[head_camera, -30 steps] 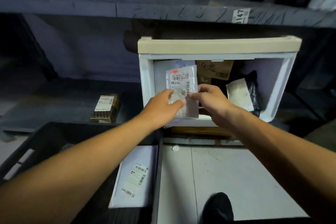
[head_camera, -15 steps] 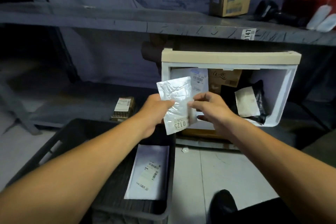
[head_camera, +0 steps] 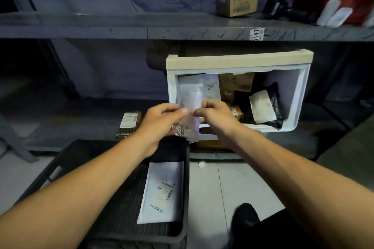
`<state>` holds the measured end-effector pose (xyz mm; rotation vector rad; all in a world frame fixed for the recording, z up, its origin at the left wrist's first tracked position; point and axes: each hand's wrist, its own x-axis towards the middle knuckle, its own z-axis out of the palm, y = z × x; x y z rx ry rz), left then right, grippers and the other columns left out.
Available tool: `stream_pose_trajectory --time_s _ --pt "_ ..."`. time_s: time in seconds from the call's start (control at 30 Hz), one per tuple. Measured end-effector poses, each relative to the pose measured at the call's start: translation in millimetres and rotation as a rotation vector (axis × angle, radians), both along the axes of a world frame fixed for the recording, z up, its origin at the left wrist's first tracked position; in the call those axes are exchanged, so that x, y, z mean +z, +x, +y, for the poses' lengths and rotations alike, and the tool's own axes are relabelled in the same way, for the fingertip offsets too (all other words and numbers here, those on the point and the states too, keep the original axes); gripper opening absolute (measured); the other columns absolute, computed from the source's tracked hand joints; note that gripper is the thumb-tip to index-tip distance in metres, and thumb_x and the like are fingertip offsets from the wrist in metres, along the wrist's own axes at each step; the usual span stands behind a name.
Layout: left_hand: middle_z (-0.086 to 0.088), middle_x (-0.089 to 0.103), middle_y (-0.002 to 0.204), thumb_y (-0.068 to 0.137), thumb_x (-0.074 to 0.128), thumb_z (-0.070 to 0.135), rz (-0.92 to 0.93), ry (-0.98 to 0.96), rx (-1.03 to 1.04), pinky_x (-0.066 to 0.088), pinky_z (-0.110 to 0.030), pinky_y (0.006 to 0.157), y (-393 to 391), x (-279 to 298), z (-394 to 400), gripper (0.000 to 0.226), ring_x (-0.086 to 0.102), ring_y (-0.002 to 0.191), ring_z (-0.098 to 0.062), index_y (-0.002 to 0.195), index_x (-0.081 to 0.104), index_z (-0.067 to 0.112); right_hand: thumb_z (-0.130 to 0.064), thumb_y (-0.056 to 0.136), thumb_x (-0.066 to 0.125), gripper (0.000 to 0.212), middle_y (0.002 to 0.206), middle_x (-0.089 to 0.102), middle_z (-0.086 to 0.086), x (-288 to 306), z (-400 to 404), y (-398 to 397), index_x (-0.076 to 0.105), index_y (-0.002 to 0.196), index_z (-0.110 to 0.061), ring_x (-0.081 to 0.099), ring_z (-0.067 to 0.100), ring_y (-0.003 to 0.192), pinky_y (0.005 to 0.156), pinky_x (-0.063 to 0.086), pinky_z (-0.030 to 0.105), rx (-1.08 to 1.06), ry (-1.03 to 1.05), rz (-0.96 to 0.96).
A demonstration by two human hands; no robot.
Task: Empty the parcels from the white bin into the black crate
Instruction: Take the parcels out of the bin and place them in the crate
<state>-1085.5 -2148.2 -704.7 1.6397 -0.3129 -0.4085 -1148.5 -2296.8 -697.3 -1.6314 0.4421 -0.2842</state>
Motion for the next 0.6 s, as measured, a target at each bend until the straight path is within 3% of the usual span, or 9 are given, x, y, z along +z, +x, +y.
stream_pose_trajectory --time_s 0.07,0.17,0.3,0.4,0.5,0.6 --pt "-0.003 0.075 0.109 0.093 0.07 0.032 0.049 -0.06 -0.092 0.059 -0.043 0.087 -11.7 0.5 -6.3 0.024 0.071 0.103 -0.017 0.115 0.07 0.021 -0.012 0.09 0.065 0.014 0.085 0.069 0.009 -0.5 10.4 -2.4 0.066 0.078 -0.018 0.068 0.024 0.089 0.074 0.055 0.036 0.089 0.027 -0.001" --pt "-0.011 0.076 0.105 0.099 0.061 0.019 0.045 -0.152 -0.028 0.061 -0.043 0.083 -19.6 1.1 -9.1 0.015 0.074 0.095 -0.023 0.11 0.071 0.015 -0.007 0.092 0.061 0.015 0.093 0.071 0.005 0.6 12.6 -3.3 0.073 0.091 -0.015 0.063 0.018 0.089 0.072 0.054 0.029 0.098 0.037 -0.016" --pt "-0.004 0.078 0.103 0.101 0.054 0.006 0.025 -0.14 0.056 0.059 -0.042 0.09 -14.1 -3.1 -5.8 0.022 0.075 0.097 -0.022 0.109 0.072 0.015 -0.002 0.093 0.063 0.015 0.094 0.067 -0.001 -0.3 4.6 -4.3 0.072 0.098 -0.014 0.058 0.014 0.084 0.071 0.052 0.03 0.027 -0.006 -0.013" --pt "-0.004 0.078 0.105 0.101 0.051 0.002 0.064 -0.154 0.042 0.06 -0.039 0.087 -13.9 -1.3 -1.4 0.025 0.075 0.096 -0.02 0.115 0.071 0.009 -0.005 0.091 0.07 0.022 0.101 0.065 0.0 -2.2 -5.5 -3.4 0.063 0.112 -0.01 0.059 0.017 0.088 0.068 0.051 0.03 -0.091 0.0 0.022" --pt "-0.004 0.078 0.103 0.102 0.049 0.002 0.119 -0.185 0.026 0.061 -0.036 0.082 -15.4 -0.3 4.9 0.025 0.075 0.093 -0.02 0.111 0.071 0.009 -0.004 0.091 0.071 0.022 0.108 0.07 0.005 -2.2 -10.7 -2.5 0.059 0.107 -0.013 0.067 0.02 0.093 0.061 0.051 0.027 -0.068 0.062 0.084" --pt "-0.005 0.077 0.101 0.101 0.053 0.004 0.072 -0.057 0.098 0.06 -0.039 0.084 -6.4 -7.1 15.3 0.021 0.074 0.093 -0.022 0.103 0.073 0.01 -0.001 0.089 0.072 0.019 0.104 0.072 0.009 -8.7 -3.2 3.8 0.058 0.093 -0.013 0.071 0.026 0.094 0.062 0.056 0.03 -0.053 0.033 0.082"
